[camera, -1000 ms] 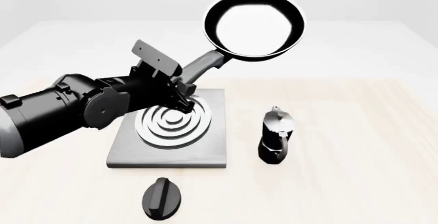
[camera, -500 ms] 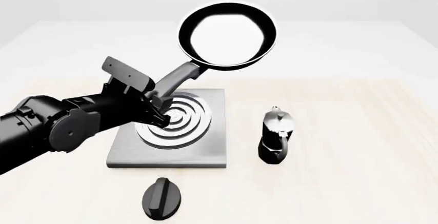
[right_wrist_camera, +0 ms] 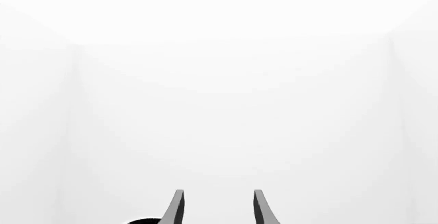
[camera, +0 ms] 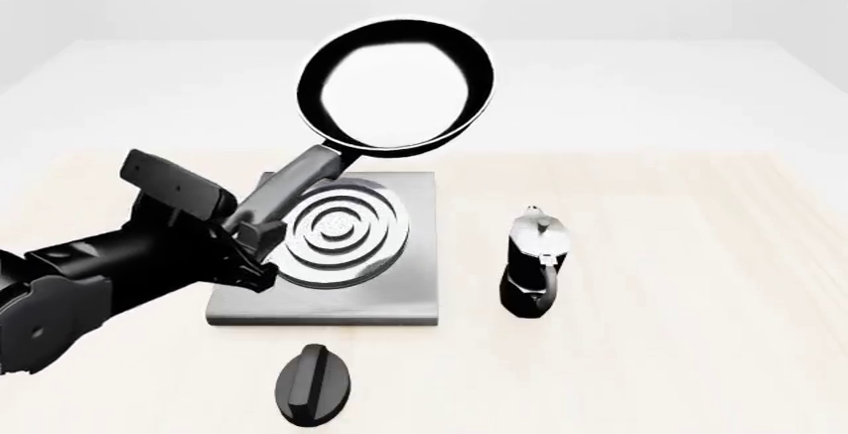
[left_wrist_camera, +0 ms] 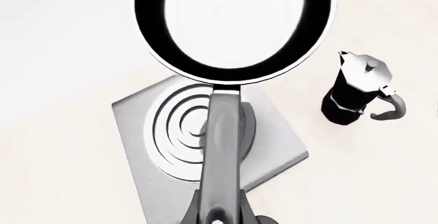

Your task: Put the frying pan on the stove.

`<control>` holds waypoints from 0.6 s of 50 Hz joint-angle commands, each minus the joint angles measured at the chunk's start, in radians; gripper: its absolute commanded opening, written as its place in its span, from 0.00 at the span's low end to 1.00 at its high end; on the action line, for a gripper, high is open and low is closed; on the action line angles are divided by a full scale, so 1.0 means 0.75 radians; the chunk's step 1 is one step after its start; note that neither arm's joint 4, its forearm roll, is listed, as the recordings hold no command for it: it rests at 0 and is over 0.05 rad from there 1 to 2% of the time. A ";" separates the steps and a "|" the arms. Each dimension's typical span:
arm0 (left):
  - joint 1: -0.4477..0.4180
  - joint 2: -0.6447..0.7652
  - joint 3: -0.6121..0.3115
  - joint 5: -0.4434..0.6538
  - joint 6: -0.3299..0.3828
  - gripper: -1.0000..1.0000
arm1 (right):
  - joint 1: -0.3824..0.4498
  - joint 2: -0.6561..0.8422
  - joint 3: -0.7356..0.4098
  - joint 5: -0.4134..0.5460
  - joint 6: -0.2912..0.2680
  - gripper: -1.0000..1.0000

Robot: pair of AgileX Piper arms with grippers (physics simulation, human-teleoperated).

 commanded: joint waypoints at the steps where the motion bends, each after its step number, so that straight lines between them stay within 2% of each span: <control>1: 0.032 -0.172 0.062 0.043 -0.011 0.00 | 0.006 0.000 0.002 0.002 -0.005 1.00; 14: 0.064 -0.287 0.165 0.076 -0.044 0.00 | 0.001 0.000 -0.005 0.007 -0.007 1.00; 30: 0.094 -0.400 0.218 0.150 -0.063 0.00 | -0.002 0.000 0.013 -0.006 -0.012 1.00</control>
